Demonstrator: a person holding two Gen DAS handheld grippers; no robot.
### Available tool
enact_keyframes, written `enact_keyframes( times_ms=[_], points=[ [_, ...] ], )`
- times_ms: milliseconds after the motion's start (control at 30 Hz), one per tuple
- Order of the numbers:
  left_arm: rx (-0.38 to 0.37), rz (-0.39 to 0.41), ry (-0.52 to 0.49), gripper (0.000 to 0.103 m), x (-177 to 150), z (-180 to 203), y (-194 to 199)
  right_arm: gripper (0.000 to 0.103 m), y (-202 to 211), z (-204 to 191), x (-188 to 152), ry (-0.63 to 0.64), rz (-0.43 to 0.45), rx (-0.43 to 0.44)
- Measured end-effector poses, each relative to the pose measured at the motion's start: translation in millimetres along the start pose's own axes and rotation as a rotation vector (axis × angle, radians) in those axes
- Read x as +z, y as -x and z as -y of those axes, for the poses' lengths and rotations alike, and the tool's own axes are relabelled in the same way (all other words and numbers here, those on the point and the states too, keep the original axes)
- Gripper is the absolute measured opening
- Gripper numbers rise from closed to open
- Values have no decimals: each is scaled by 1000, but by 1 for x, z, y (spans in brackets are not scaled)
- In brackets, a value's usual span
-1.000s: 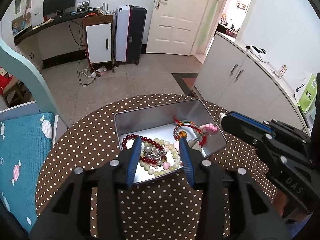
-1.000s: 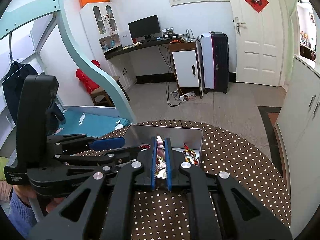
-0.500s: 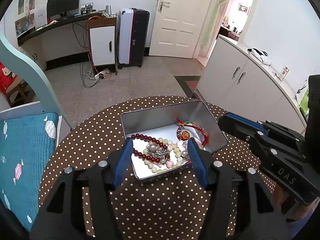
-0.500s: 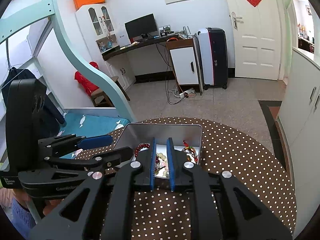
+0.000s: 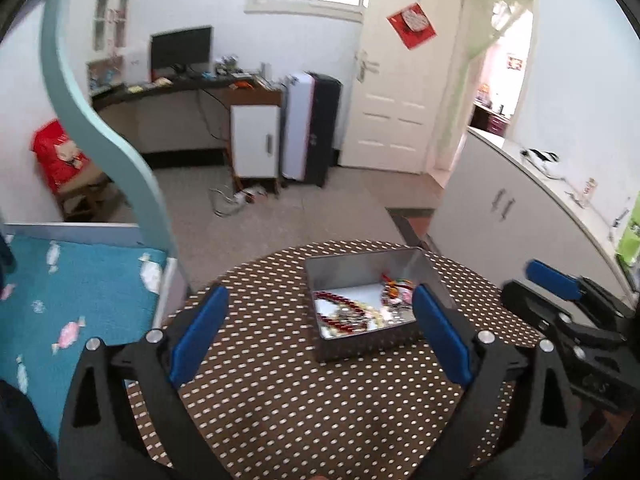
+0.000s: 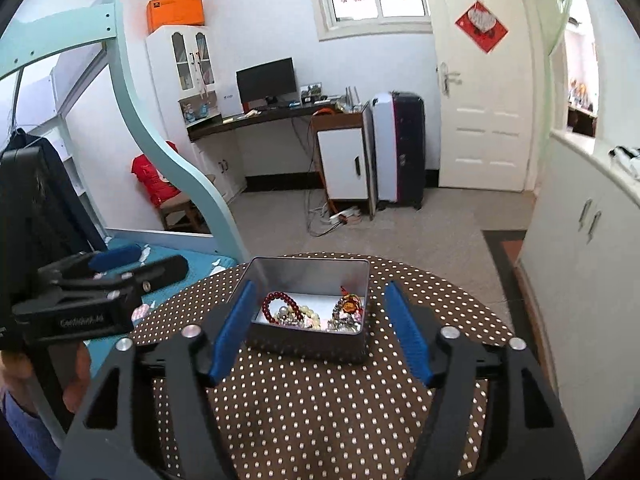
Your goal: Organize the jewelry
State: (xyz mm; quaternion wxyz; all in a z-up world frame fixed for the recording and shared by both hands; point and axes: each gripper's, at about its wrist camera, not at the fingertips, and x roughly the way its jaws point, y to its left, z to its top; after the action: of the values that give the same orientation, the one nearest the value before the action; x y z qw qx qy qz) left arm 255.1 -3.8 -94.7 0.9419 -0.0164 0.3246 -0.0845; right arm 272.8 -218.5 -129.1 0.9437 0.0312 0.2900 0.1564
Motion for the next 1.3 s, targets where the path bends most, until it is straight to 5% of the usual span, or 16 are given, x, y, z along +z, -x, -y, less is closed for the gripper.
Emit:
enact_keyframes(
  times_ms=[467, 933, 1300],
  points=[
    [66, 125, -10, 97, -44, 19, 96, 93, 84, -40, -32, 69, 144, -122],
    [127, 337, -65, 98, -72, 40, 199, 96, 154, -66, -50, 110, 304, -160],
    [206, 474, -84, 98, -84, 53, 238, 96, 177, -71, -55, 110, 360, -160]
  ],
)
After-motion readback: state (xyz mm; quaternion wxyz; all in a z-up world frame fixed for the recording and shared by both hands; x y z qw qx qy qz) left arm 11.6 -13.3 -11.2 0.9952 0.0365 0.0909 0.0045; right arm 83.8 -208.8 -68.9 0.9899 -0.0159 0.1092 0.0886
